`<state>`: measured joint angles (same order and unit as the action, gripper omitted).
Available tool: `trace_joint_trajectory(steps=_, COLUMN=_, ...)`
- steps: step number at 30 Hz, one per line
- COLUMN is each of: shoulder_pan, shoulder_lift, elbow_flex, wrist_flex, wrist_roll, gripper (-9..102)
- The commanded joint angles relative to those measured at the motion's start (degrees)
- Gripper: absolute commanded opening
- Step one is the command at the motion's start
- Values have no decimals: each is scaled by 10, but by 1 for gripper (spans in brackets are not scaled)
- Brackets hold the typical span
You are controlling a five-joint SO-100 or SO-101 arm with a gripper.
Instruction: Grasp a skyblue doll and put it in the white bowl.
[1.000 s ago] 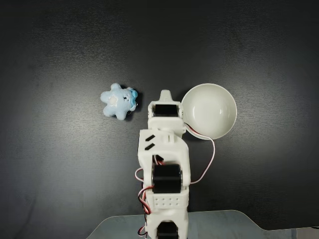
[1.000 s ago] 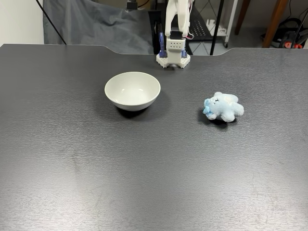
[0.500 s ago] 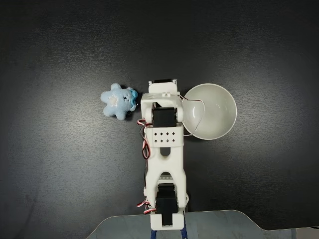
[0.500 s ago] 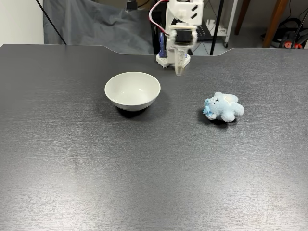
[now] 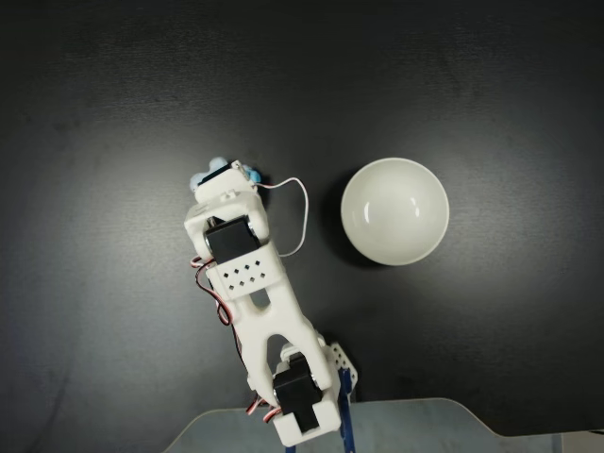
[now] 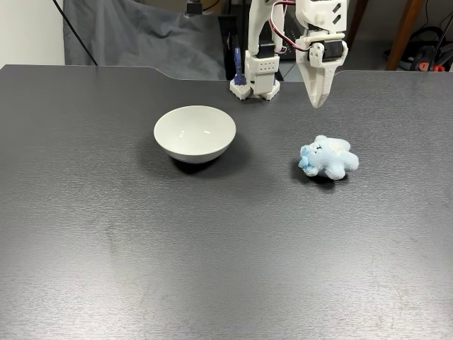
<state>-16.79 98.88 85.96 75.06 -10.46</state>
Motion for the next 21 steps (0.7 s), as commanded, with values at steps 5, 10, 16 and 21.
trace_joint_trajectory(steps=5, shoulder_pan=-7, shoulder_lift=32, elbow_flex=-29, wrist_flex=18, wrist_roll=-8, gripper=5)
trace_joint_trajectory(steps=10, shoulder_pan=-8, shoulder_lift=29, elbow_flex=-2, wrist_flex=112, wrist_roll=-57, gripper=30)
trace_joint_trajectory(steps=16, shoulder_pan=-7, shoulder_lift=30, elbow_flex=47, wrist_flex=165, wrist_roll=-66, gripper=66)
trace_joint_trajectory(steps=21, shoulder_pan=-8, shoulder_lift=30, elbow_flex=40, wrist_flex=156, wrist_roll=-72, gripper=72)
